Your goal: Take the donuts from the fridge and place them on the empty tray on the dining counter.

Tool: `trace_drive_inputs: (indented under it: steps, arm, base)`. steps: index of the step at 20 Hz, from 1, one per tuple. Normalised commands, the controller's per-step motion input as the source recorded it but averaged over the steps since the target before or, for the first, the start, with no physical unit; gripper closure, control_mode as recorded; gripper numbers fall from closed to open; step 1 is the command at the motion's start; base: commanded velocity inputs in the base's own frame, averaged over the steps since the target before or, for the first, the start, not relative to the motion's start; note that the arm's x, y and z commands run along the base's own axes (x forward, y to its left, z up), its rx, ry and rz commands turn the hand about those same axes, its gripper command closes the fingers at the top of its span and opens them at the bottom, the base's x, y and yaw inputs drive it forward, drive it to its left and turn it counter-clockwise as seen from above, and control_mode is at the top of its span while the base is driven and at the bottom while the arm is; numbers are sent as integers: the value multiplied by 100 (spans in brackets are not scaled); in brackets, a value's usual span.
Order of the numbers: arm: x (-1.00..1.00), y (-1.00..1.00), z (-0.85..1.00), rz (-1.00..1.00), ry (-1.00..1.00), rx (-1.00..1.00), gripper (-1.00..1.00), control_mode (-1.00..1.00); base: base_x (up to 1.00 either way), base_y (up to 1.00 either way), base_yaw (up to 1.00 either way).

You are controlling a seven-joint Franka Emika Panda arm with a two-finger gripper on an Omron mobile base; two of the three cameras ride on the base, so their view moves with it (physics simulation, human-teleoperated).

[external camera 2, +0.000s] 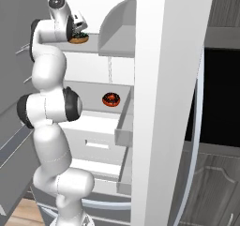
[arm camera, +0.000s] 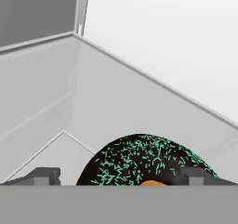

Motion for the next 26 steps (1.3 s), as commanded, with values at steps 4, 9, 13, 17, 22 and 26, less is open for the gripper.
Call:
trace_drive_inputs:
  steps: [4, 9, 13, 17, 22, 26]
  arm:
    - [-4, 1, -33, -2, 13, 0, -100, -100]
    - [-25, 0, -51, -5, 8, 0, -100, -100]
    - [-6, 1, -65, -2, 5, 0, -100, -100]
    - [1, 11, -38, 0, 0, 0, 100, -100]
    - [-1, 0, -18, 0, -4, 0, 100, -100]
    - [-31, -10, -85, 0, -15, 0, 100, -100]
  base:
    - [0, 0, 0]
    - [0, 0, 0]
    - [0, 0, 0]
    - [0, 0, 0]
    - [0, 0, 0]
    - [0, 0, 0]
